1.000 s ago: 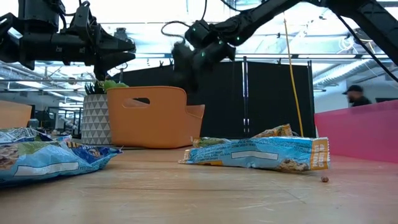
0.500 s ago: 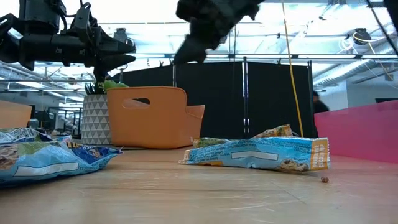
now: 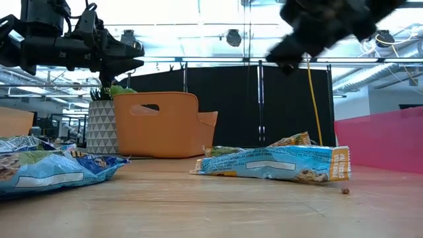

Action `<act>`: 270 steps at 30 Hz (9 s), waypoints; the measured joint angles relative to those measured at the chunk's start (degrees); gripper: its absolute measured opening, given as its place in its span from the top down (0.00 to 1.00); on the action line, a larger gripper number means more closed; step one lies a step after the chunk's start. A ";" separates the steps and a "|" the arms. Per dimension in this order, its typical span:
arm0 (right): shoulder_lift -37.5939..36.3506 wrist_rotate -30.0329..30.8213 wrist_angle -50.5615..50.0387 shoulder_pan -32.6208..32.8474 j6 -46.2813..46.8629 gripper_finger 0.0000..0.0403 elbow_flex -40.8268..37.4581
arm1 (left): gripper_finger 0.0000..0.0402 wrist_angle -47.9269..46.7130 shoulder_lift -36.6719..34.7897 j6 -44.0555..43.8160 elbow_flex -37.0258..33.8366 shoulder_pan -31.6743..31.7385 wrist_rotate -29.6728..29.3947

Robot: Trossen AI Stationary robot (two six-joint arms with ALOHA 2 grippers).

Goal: Pick and place Granola Bars by type
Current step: Put the yellow granola bar into the red bin

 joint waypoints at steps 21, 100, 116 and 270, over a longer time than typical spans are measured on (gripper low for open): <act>16.36 14.20 -6.69 3.90 -0.87 0.48 1.41 | 0.62 -0.35 -0.02 2.42 0.00 0.00 -4.94; 23.40 7.39 -20.64 1.29 -0.81 0.78 11.72 | 0.62 -30.98 -37.90 4.39 -6.14 3.61 6.63; 23.49 12.76 -20.40 1.30 0.78 0.48 11.72 | 0.62 -31.00 -37.88 4.39 -6.14 3.61 6.63; -46.69 4.30 -60.37 -4.35 18.70 1.00 3.21 | 0.62 -31.08 -37.88 4.35 -6.10 3.58 6.63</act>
